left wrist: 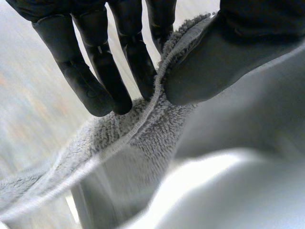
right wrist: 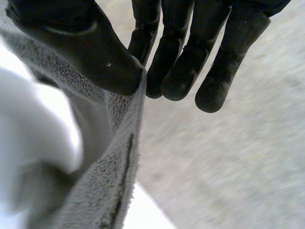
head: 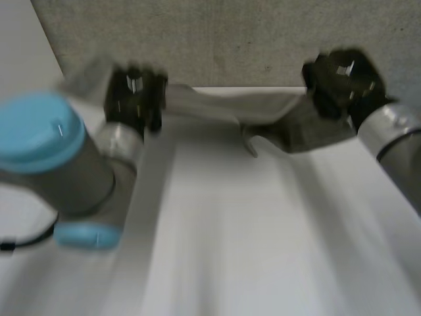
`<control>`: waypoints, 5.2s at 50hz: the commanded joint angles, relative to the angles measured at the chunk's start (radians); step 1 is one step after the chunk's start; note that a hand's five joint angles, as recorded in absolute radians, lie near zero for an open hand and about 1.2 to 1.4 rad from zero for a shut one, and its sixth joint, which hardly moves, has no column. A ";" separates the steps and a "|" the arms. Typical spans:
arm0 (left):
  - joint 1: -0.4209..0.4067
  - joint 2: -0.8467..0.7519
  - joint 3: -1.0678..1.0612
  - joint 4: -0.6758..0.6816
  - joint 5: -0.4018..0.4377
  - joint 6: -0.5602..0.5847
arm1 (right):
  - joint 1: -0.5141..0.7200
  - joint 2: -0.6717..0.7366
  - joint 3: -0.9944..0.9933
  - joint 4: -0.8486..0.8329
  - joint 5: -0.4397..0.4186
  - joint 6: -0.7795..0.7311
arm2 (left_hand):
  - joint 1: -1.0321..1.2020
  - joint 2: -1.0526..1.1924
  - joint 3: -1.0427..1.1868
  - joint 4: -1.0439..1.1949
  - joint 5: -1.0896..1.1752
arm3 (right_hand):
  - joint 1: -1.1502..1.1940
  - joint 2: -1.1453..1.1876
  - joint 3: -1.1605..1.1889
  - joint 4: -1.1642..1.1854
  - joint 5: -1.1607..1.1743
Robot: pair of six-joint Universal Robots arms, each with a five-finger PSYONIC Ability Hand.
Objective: Fold the towel.
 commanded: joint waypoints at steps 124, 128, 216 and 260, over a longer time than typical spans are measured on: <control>0.211 -0.231 -0.156 -0.150 0.192 0.041 | -0.185 0.116 0.333 -0.014 0.081 -0.057 | -0.894 -0.937 -0.991 -0.954 -1.108 | 0.069 0.072 0.063 0.062 0.051; 0.209 -0.248 -0.147 -0.150 0.189 0.044 | -0.185 0.114 0.333 -0.014 0.081 -0.061 | -0.894 -0.937 -0.991 -0.954 -1.108 | 0.069 0.072 0.063 0.062 0.051; 0.290 0.050 0.326 -0.251 0.233 -0.173 | -0.125 -0.025 -0.343 0.038 0.149 -0.280 | -0.052 -0.095 -0.148 -0.112 -0.266 | 0.069 0.072 0.063 0.062 0.051; 0.507 0.611 -0.507 0.004 0.435 -0.245 | -0.268 -0.507 0.261 0.229 -0.192 -0.104 | -0.052 -0.095 -0.148 -0.112 -0.266 | 0.069 0.072 0.063 0.062 0.051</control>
